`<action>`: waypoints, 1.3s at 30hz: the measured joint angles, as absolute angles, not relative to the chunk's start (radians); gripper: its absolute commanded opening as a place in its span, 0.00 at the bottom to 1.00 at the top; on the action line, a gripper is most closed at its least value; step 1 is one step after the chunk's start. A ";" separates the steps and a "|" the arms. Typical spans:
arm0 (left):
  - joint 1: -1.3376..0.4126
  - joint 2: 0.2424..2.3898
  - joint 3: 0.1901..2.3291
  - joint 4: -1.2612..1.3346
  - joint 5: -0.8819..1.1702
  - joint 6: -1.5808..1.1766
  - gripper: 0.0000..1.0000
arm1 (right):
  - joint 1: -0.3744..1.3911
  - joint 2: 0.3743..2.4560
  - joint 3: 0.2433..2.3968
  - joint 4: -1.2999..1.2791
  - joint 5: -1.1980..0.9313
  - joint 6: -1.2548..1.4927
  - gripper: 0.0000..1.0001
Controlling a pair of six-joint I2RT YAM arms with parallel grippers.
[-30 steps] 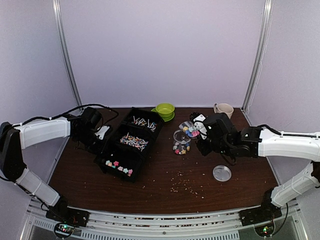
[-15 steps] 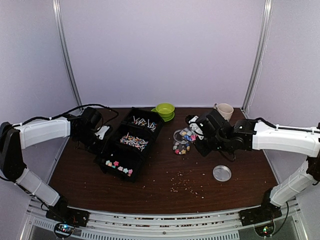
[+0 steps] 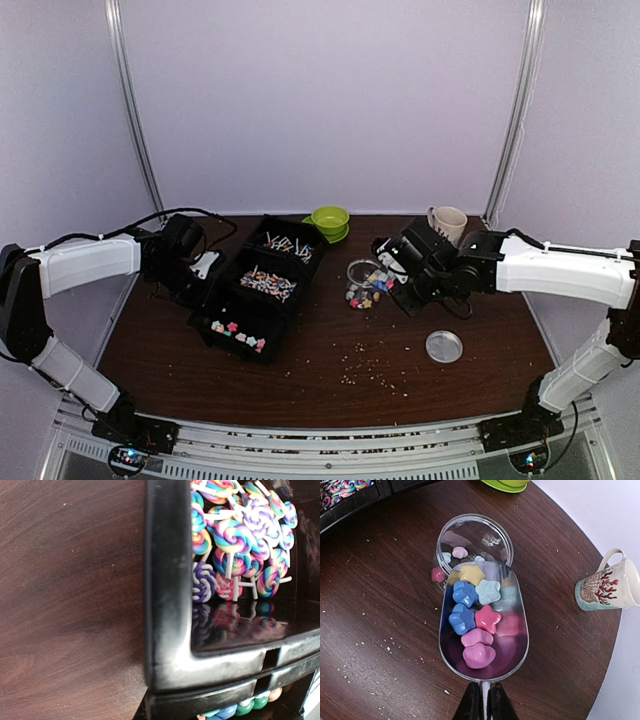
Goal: Pack the candies
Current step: Place the fake candies in the packing bottle.
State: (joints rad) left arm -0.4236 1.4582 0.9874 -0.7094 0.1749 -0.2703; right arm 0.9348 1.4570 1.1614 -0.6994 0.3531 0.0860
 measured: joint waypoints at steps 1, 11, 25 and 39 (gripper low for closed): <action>-0.424 1.458 0.987 -0.709 0.175 -0.270 0.00 | 0.934 1.459 1.165 -0.704 0.353 0.086 0.00; -0.424 1.459 0.987 -0.709 0.176 -0.270 0.00 | 0.927 1.505 1.255 -0.785 0.328 0.086 0.00; -0.424 1.458 0.987 -0.709 0.176 -0.270 0.00 | 0.908 1.539 1.365 -0.914 0.325 0.081 0.00; -0.424 1.458 0.987 -0.709 0.176 -0.270 0.00 | 0.907 1.582 1.423 -0.982 0.321 0.074 0.00</action>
